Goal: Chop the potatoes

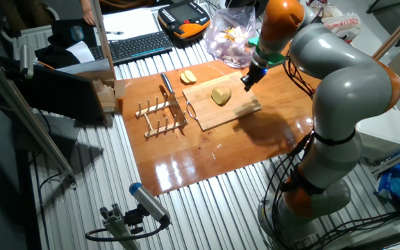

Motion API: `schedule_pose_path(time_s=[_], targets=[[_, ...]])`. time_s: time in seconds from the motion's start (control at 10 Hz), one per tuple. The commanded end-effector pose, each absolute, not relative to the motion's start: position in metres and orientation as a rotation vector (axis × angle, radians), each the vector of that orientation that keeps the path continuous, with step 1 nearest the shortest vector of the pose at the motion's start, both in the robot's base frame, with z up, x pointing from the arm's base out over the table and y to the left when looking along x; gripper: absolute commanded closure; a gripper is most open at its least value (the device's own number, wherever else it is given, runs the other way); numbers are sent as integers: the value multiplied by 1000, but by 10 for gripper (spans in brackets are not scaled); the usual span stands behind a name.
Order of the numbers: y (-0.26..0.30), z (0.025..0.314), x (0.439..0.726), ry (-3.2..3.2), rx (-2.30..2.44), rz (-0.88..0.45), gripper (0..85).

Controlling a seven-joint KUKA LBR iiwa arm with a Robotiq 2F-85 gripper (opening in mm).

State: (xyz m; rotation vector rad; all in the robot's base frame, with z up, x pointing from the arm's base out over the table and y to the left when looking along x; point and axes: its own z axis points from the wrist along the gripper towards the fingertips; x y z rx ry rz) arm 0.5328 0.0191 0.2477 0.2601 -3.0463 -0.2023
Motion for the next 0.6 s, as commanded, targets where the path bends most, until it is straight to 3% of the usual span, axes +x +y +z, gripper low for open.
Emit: schedule_pose_path(time_s=[0.0, 0.2, 0.5], targets=[[62, 259, 559, -3041, 231, -169, 850], [109, 270, 575, -3012, 179, -154, 850], [178, 263, 570, -2988, 109, -135, 850]])
